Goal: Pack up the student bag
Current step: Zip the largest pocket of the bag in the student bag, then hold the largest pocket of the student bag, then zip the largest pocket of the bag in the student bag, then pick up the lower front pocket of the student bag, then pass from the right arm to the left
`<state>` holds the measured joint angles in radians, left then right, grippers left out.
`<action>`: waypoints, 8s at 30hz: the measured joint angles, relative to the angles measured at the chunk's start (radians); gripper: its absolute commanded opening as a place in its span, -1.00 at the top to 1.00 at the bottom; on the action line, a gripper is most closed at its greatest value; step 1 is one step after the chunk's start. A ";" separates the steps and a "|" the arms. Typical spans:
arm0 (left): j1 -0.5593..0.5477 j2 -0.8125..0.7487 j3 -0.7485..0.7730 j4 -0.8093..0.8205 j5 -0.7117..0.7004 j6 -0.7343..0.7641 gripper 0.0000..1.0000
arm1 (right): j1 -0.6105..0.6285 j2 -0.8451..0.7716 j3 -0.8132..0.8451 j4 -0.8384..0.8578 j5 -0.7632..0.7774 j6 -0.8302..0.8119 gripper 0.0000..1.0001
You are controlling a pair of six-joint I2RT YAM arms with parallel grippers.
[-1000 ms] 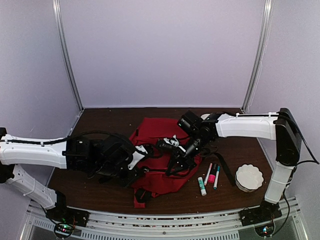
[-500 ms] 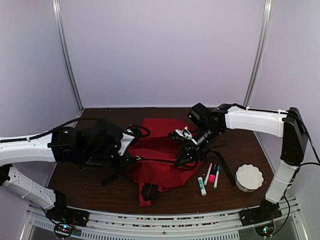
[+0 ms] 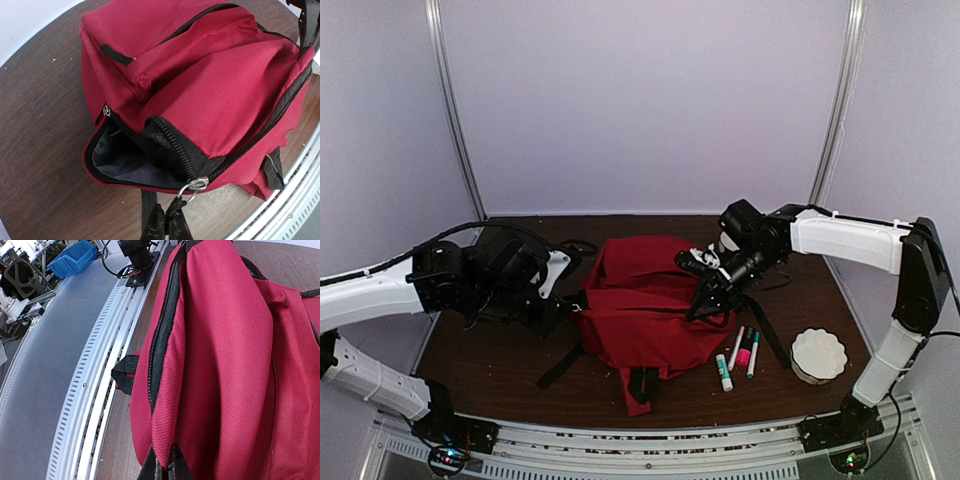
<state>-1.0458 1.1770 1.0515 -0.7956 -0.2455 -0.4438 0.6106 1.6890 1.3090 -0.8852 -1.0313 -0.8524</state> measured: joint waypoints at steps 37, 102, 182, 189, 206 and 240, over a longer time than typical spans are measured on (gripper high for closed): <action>-0.095 -0.171 -0.293 0.405 0.174 -0.031 1.00 | 0.431 0.158 0.165 0.315 0.231 0.470 0.79; 0.389 -0.033 -0.051 0.226 0.122 0.100 -0.24 | 0.230 -0.134 0.090 0.076 0.311 0.333 0.15; -0.185 0.372 -0.266 0.829 -0.005 0.214 0.07 | 0.256 0.422 0.719 0.106 0.943 0.325 1.00; -0.222 0.396 -0.269 0.855 -0.041 0.188 0.11 | 0.330 0.484 0.886 0.059 0.934 0.308 1.00; -0.428 -0.010 -0.257 0.524 -0.483 0.068 -0.49 | 0.357 0.528 0.954 0.114 0.848 0.306 1.00; 0.190 0.116 -0.275 0.815 -0.245 0.322 -0.38 | 0.322 0.546 0.954 0.150 0.719 0.444 1.00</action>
<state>-0.8558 1.2934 0.7765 0.0193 -0.4900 -0.1219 0.9329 2.2353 2.2635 -0.7349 -0.3119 -0.4080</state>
